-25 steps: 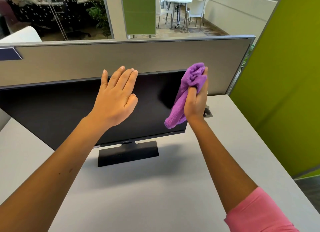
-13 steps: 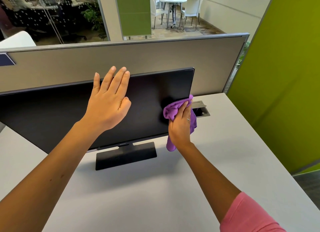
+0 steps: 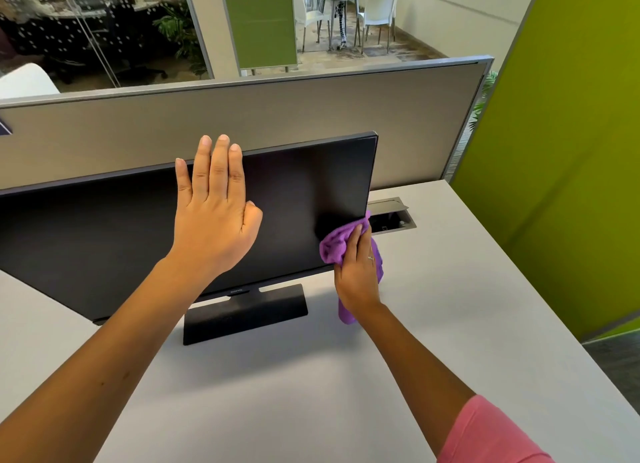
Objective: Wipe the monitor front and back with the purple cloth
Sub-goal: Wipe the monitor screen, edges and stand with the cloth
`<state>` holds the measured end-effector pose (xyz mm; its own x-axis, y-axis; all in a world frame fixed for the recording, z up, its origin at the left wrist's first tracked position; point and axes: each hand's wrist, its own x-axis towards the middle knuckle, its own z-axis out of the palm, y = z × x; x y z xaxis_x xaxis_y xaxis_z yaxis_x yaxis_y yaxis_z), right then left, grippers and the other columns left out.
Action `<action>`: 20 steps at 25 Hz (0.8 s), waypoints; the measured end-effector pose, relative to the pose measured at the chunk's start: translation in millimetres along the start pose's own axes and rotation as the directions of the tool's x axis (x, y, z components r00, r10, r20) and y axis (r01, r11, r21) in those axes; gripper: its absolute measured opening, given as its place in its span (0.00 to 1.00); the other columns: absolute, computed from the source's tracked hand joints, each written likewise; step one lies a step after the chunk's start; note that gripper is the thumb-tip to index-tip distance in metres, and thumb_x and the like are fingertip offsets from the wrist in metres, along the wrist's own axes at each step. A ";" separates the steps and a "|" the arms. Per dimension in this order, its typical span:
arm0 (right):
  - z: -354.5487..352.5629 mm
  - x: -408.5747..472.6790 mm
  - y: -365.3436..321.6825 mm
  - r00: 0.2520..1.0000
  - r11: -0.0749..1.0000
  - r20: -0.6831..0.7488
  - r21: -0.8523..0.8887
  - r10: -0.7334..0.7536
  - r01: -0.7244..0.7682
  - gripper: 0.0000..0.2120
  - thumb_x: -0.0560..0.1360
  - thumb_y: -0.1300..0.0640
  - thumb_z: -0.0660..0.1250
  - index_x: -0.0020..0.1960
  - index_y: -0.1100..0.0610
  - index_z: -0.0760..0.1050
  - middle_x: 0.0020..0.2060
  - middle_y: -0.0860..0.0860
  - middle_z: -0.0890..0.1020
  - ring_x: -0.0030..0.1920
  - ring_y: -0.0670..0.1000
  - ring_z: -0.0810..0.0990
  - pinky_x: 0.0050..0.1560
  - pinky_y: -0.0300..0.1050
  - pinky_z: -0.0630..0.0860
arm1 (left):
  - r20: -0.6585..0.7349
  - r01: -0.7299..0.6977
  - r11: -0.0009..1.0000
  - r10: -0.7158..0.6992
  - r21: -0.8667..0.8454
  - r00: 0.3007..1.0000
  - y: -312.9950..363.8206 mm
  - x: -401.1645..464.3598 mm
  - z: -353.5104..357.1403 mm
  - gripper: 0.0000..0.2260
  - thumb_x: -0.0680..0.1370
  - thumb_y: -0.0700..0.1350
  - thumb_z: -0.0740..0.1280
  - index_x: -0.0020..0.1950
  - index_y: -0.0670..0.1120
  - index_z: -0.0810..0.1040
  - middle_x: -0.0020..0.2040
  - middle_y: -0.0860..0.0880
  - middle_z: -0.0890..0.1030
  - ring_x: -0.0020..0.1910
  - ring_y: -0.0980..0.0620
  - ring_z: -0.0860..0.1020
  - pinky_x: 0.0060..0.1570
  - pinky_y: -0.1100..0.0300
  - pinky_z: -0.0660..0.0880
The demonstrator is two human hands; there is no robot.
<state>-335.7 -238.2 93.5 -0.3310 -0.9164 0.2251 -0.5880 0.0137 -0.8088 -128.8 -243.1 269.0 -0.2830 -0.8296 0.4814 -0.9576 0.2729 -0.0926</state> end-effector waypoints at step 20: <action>2.3 -34.4 30.7 0.897 0.859 0.214 0.270 0.387 -0.435 0.16 0.83 0.52 0.46 0.64 0.55 0.67 0.41 0.48 0.77 0.40 0.45 0.78 0.32 0.26 0.74 | -0.024 -0.014 0.997 0.012 -0.071 1.000 -27.5 -11.8 -12.0 0.28 0.77 0.47 0.50 0.78 0.44 0.54 0.77 0.45 0.56 0.77 0.46 0.50 0.73 0.43 0.42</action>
<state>-340.6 -207.2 59.7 -0.3662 -0.9022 -0.2279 -0.1617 0.3029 -0.9392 -98.5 -235.0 276.4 -0.2930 -0.8142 0.5013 -0.9474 0.3180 -0.0372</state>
